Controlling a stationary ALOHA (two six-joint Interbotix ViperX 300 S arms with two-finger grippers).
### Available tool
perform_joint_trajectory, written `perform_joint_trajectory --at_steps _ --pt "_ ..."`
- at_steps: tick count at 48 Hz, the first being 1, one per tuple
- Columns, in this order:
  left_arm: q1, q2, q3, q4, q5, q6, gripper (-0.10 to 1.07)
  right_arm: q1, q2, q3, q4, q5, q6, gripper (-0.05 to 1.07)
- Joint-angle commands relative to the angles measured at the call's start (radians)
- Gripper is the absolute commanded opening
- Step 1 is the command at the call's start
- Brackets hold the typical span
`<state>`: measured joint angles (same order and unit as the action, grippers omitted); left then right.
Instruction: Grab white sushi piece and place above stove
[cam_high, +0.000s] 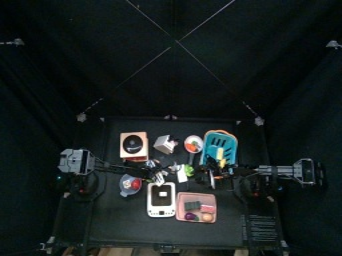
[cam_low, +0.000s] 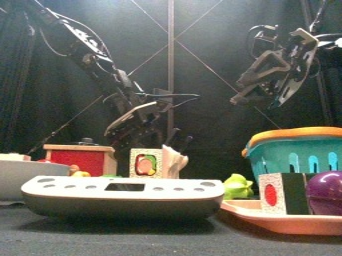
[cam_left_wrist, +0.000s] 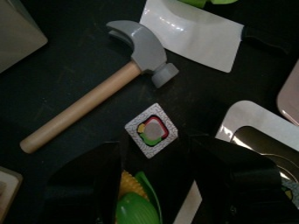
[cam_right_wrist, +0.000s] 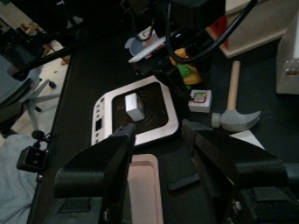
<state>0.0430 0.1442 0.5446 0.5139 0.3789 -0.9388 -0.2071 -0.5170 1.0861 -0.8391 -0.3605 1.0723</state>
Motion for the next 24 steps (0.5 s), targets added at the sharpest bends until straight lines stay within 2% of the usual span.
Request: perform_joint_trajectory --at_steps 1,16,24 --pt "-0.009 -0.044 -0.014 0.000 -0.005 0.003 0.85 -0.005 -0.014 -0.009 0.002 -0.005 -0.002 0.83" --pt "-0.129 -0.160 0.008 0.046 -0.005 0.009 0.85 -0.009 -0.020 -0.009 0.002 -0.005 -0.002 0.83" --pt "-0.206 -0.164 0.014 0.118 -0.005 0.011 0.85 -0.009 -0.020 -0.009 0.000 -0.005 -0.002 0.83"
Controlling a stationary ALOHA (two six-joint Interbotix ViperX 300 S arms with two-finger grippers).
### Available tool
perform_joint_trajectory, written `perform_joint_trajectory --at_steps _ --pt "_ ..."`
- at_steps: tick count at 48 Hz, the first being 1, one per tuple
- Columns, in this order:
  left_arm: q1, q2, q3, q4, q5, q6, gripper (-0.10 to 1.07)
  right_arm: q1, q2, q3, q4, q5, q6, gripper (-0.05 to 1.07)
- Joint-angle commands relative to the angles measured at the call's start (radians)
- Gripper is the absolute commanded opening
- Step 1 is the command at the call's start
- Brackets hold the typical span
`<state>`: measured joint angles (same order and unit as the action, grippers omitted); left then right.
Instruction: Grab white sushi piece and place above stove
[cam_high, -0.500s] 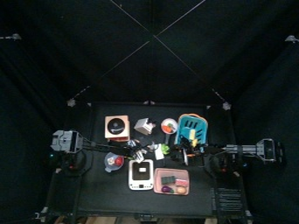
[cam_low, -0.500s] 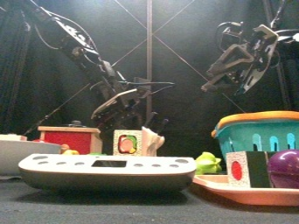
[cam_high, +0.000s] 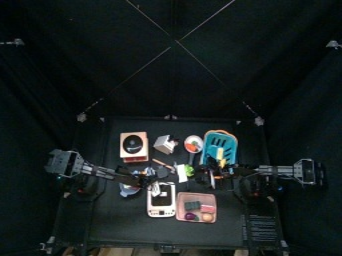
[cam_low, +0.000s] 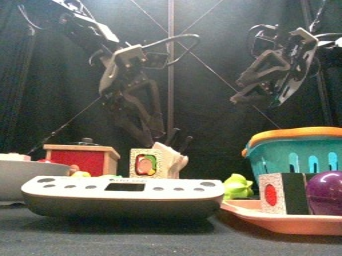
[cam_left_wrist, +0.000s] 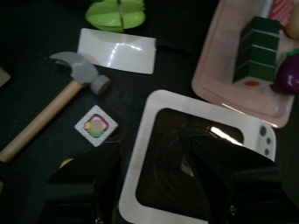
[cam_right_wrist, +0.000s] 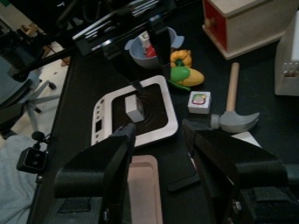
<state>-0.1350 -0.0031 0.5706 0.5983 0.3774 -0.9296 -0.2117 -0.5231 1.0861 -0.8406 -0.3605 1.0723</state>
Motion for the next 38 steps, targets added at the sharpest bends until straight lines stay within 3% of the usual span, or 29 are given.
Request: perform_joint_trajectory --at_steps 1,13,38 --pt "-0.037 -0.014 -0.014 0.044 -0.003 0.002 0.85 -0.005 -0.014 -0.009 0.002 -0.005 -0.002 0.83" --pt "-0.112 0.020 -0.035 0.135 -0.003 0.000 0.85 -0.006 -0.014 -0.008 0.002 -0.005 -0.002 0.83" --pt "-0.117 0.075 -0.035 0.118 0.005 -0.002 0.85 -0.006 -0.014 -0.005 0.003 -0.005 -0.002 0.83"
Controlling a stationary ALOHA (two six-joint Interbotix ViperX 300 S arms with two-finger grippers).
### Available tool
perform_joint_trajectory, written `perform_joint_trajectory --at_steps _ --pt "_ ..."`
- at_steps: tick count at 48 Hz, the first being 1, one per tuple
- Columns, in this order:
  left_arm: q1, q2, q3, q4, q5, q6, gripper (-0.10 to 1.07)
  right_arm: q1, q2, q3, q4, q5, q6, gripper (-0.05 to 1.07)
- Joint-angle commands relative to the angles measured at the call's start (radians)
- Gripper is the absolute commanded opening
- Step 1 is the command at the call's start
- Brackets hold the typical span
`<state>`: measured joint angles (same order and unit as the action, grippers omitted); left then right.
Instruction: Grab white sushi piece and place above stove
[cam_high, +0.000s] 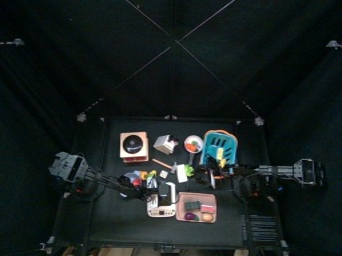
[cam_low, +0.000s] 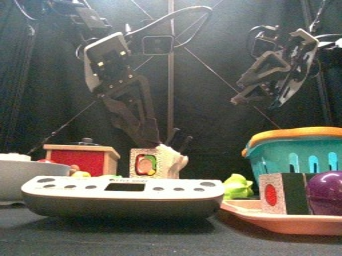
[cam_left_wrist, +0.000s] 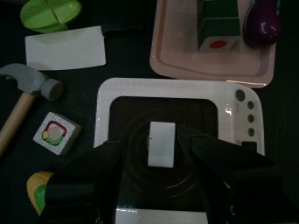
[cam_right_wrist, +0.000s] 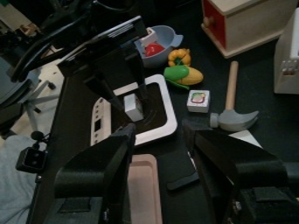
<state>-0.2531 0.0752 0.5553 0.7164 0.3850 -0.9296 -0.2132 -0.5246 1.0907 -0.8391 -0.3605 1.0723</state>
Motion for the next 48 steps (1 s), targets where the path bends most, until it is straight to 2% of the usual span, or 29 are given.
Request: perform_joint_trajectory --at_steps 1,22,40,48 --pt "0.002 0.000 -0.020 0.000 -0.002 -0.002 0.85 -0.005 -0.012 -0.009 0.000 -0.005 -0.002 0.83" --pt "0.009 0.035 -0.017 0.002 0.052 0.000 0.83 -0.012 -0.012 -0.005 0.002 -0.005 -0.002 0.83" --pt "0.009 0.035 -0.020 0.003 0.055 -0.002 0.62 -0.014 -0.012 -0.005 0.002 -0.003 -0.002 0.83" --pt "0.009 0.034 -0.025 0.003 0.055 -0.002 0.59 -0.014 -0.012 -0.005 0.000 -0.005 -0.002 0.83"
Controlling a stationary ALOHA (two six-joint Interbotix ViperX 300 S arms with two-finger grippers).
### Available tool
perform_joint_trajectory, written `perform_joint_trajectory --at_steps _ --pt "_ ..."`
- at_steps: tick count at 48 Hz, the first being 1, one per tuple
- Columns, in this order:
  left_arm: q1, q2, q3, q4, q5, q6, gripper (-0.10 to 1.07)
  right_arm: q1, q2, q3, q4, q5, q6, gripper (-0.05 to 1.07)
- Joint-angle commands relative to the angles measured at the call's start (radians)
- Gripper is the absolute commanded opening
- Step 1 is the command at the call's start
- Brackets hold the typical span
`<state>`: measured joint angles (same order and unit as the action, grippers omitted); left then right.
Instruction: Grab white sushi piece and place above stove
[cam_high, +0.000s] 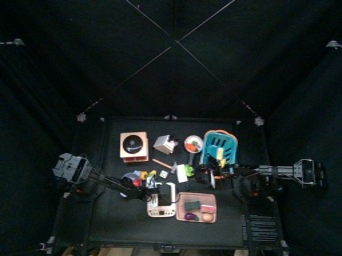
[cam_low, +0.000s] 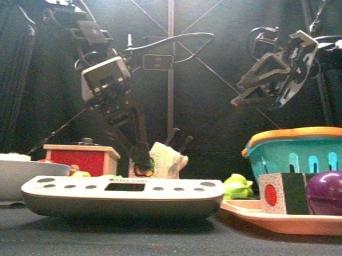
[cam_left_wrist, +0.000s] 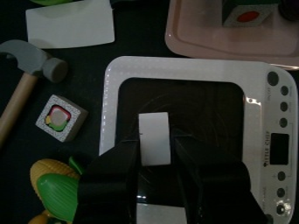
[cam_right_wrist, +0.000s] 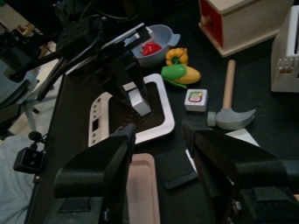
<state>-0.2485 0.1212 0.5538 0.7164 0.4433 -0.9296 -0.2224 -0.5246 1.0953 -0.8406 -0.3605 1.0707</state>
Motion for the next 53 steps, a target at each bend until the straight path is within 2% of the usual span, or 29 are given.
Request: perform_joint_trajectory --at_steps 1,18,30,35,44,53 --pt "0.005 -0.012 -0.023 0.003 -0.003 -0.002 0.59 -0.003 -0.012 -0.009 0.003 -0.005 0.000 0.83" --pt "0.005 -0.021 -0.034 0.003 0.028 -0.003 0.59 -0.003 -0.012 -0.009 0.003 -0.005 0.000 0.83" --pt "0.006 -0.106 -0.066 0.005 0.255 -0.011 0.59 -0.005 -0.012 -0.006 0.003 -0.005 0.000 0.83" --pt "0.006 -0.135 -0.069 0.006 0.299 -0.015 0.59 -0.003 -0.012 -0.006 0.005 -0.005 0.000 0.83" --pt "0.025 -0.140 -0.069 0.011 0.314 -0.067 0.59 -0.003 -0.012 -0.006 0.005 -0.005 0.000 0.83" --pt "0.069 -0.103 -0.069 0.074 0.291 -0.115 0.60 -0.005 -0.012 -0.006 0.003 -0.003 0.000 0.83"
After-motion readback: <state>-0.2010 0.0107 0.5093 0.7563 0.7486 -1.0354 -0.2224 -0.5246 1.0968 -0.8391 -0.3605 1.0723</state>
